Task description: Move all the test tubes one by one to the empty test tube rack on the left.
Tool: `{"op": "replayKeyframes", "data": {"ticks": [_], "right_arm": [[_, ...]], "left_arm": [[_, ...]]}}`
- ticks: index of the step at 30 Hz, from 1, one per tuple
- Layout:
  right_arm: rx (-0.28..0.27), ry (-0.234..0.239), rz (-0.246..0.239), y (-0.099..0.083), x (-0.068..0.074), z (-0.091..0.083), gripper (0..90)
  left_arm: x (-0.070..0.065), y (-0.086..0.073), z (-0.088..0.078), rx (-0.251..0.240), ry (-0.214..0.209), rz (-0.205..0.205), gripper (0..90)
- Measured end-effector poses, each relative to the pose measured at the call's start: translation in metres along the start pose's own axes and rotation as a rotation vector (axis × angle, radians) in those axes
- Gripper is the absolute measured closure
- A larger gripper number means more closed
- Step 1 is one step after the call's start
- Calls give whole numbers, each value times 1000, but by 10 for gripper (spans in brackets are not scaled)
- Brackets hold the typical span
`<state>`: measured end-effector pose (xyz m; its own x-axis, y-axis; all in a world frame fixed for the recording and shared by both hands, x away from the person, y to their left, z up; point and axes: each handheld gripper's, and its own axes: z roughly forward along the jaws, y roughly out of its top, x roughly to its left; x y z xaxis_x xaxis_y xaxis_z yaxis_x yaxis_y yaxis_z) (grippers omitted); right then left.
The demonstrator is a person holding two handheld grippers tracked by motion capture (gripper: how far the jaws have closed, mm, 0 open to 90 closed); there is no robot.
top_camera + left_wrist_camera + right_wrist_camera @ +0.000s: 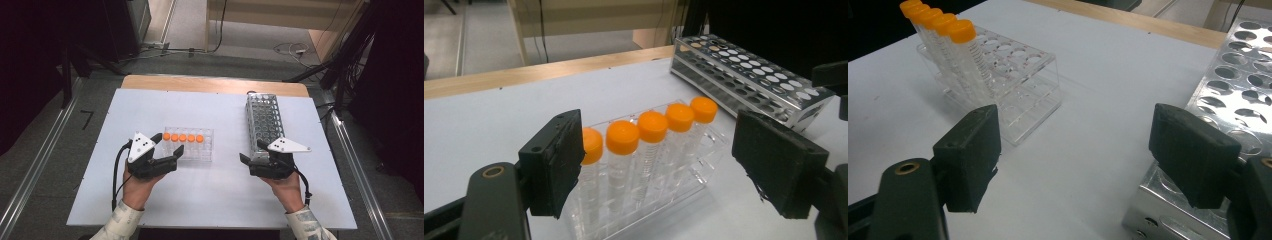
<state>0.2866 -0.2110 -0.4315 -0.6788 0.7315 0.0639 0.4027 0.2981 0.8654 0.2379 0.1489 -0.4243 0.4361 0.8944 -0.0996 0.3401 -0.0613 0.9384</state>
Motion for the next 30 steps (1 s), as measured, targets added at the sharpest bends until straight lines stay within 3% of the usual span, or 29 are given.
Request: {"op": "replayKeyframes", "data": {"ticks": [13,20,26,30], "right_arm": [[-11,-20,12,-5,-6,-9,184],[-17,-34,21,-8,-10,-15,184],[-20,-46,27,-12,-13,-20,184],[-21,-55,34,-14,-15,-23,184]], "left_arm": [[17,-9,-11,1,62,-22,187],[28,-22,-15,37,89,-28,183],[38,-33,-21,24,117,-38,182],[43,-39,-24,19,153,-23,181]]}}
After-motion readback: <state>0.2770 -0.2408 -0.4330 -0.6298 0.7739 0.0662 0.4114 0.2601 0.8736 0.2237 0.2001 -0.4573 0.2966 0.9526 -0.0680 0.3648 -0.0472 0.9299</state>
